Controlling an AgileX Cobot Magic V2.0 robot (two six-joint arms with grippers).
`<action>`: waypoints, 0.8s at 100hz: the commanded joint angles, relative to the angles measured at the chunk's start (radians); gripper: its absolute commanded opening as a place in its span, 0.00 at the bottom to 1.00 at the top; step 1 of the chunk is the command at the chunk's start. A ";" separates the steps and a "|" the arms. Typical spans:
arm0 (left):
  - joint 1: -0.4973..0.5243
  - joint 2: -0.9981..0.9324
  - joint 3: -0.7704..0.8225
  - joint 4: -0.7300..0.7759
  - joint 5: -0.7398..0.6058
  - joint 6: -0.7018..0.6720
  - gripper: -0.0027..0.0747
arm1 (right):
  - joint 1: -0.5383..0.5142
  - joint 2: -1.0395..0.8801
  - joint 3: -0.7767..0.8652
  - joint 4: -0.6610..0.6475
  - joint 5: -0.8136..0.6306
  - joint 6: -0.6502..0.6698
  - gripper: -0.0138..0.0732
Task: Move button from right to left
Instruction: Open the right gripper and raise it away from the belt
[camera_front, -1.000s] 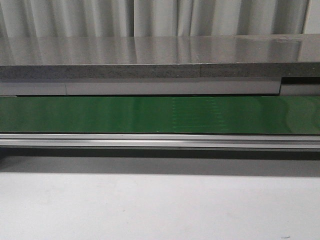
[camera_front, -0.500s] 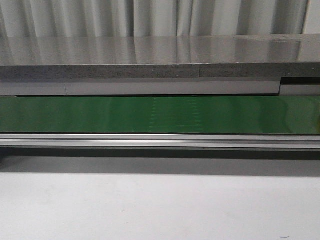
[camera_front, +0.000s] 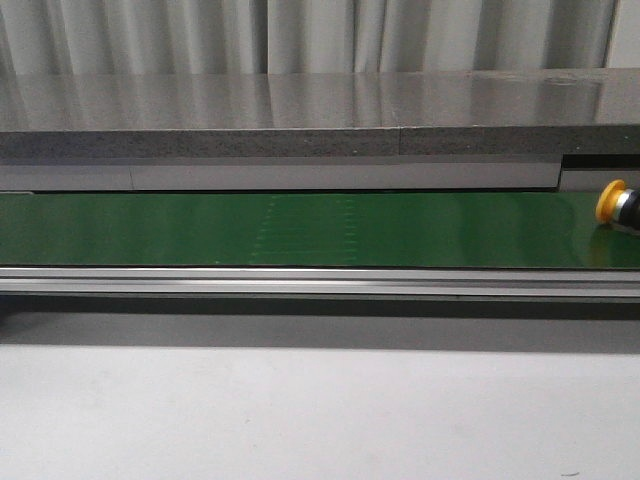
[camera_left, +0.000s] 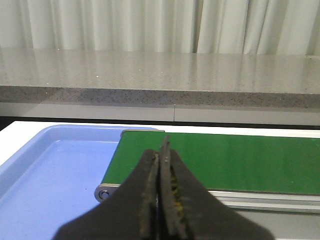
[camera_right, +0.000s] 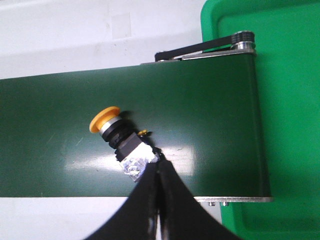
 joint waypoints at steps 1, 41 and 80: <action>0.003 -0.030 0.045 -0.010 -0.093 -0.004 0.01 | 0.008 -0.106 0.050 0.048 -0.125 -0.023 0.08; 0.003 -0.030 0.045 -0.010 -0.093 -0.004 0.01 | 0.223 -0.371 0.318 0.039 -0.394 -0.024 0.08; 0.003 -0.030 0.045 -0.010 -0.093 -0.004 0.01 | 0.312 -0.575 0.542 0.037 -0.593 -0.024 0.08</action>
